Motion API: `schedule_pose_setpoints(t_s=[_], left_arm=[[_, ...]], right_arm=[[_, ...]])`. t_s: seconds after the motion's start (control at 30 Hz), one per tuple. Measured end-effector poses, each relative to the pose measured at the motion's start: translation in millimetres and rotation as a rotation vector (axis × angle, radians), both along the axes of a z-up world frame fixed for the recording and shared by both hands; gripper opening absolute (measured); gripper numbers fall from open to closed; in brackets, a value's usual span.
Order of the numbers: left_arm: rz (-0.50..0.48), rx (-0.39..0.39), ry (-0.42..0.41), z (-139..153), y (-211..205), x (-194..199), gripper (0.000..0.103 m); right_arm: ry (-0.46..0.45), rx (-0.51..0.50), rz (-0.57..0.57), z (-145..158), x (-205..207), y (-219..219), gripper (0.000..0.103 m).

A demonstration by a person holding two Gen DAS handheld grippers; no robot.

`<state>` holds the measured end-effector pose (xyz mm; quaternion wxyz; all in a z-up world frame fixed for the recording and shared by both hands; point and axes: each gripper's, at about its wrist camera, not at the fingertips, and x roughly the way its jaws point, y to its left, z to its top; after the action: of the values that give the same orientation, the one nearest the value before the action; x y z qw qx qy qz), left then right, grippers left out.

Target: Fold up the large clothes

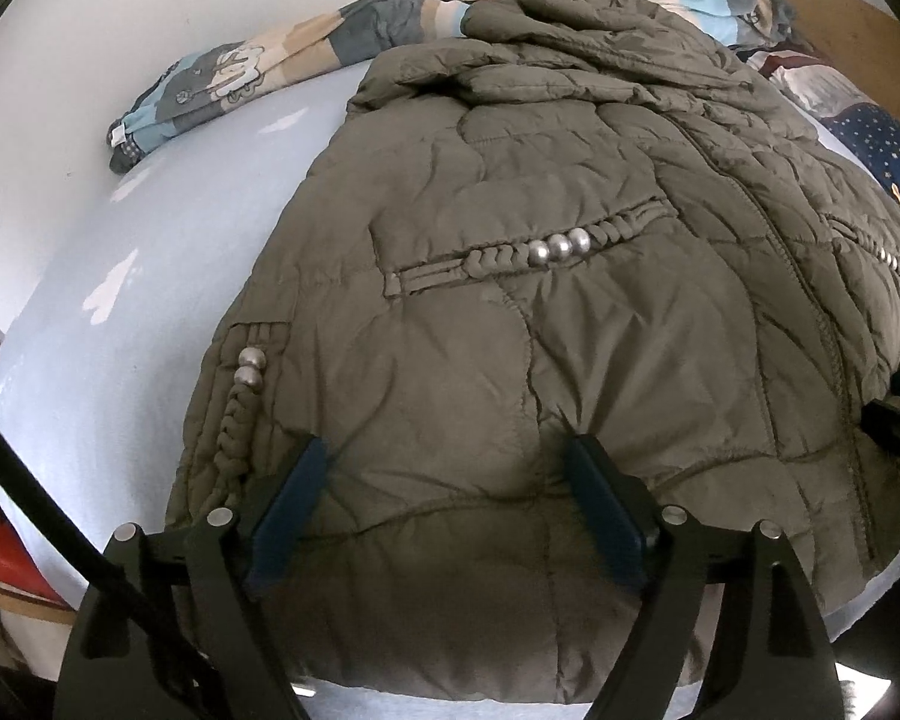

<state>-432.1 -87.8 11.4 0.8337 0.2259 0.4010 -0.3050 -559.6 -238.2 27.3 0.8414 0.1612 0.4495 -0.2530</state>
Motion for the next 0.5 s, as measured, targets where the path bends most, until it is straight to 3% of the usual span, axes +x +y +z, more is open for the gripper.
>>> schedule_pose_setpoints(t_s=[0.4,0.5], left_arm=[[0.001,-0.031,-0.041,-5.4,5.0,-3.8,0.088],[-0.019,-0.018,-0.051,-2.9,4.9,-5.8,0.088]], right_arm=[[-0.022,-0.063,0.002,-3.3,-4.6,9.4,0.062],[-0.044,-0.069,-0.022,-1.7,-11.7,13.0,0.067]])
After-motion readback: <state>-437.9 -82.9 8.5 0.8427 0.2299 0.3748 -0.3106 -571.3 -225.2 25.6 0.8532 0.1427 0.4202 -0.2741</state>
